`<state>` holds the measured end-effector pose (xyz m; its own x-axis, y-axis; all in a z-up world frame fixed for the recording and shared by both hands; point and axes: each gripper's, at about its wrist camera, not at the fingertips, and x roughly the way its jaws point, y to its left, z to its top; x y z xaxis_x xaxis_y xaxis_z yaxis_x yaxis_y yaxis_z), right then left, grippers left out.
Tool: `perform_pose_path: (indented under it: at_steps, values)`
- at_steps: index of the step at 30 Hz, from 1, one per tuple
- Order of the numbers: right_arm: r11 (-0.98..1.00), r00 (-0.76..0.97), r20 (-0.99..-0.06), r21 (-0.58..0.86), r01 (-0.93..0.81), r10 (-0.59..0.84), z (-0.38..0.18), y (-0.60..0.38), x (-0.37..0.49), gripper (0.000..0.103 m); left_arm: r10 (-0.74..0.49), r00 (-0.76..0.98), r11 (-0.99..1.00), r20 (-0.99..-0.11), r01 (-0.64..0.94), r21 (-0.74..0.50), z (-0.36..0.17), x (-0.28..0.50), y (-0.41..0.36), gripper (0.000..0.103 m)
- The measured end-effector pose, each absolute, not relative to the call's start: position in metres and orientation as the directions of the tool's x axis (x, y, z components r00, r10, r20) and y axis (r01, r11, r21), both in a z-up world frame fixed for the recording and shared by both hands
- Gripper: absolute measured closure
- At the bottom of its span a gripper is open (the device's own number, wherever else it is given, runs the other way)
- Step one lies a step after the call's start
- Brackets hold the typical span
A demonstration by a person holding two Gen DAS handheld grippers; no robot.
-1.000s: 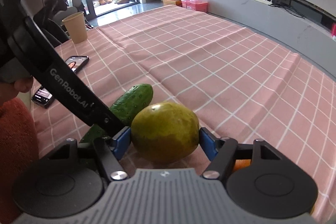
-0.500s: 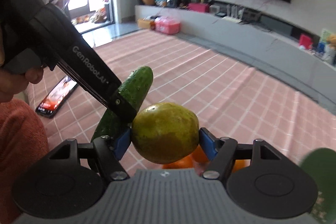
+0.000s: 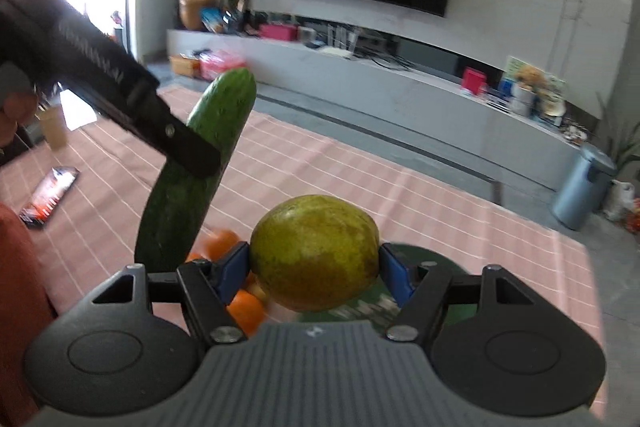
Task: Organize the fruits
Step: 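Carry the cucumber and yellow-green fruit into the green colander and release both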
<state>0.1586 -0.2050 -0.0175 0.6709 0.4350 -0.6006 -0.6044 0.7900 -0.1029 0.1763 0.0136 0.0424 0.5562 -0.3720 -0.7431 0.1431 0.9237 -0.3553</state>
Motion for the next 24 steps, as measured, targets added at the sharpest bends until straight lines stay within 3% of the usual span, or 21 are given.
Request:
perform_pose_path:
  at_steps: [6, 24]
  values:
    - [0.811, 0.663, -0.666, -0.149, -0.566, 0.341, -0.028, -0.238, 0.177, 0.036, -0.420, 0.506, 0.907, -0.754, 0.198, -0.372, 0.024, 0.207, -0.036, 0.061]
    - [0.721, 0.504, -0.838, -0.216, -0.658, 0.209, -0.104, -0.240, 0.242, 0.037, -0.327, 0.272, 0.913, -0.905, 0.336, -0.229, -0.054, 0.264, -0.108, 0.061]
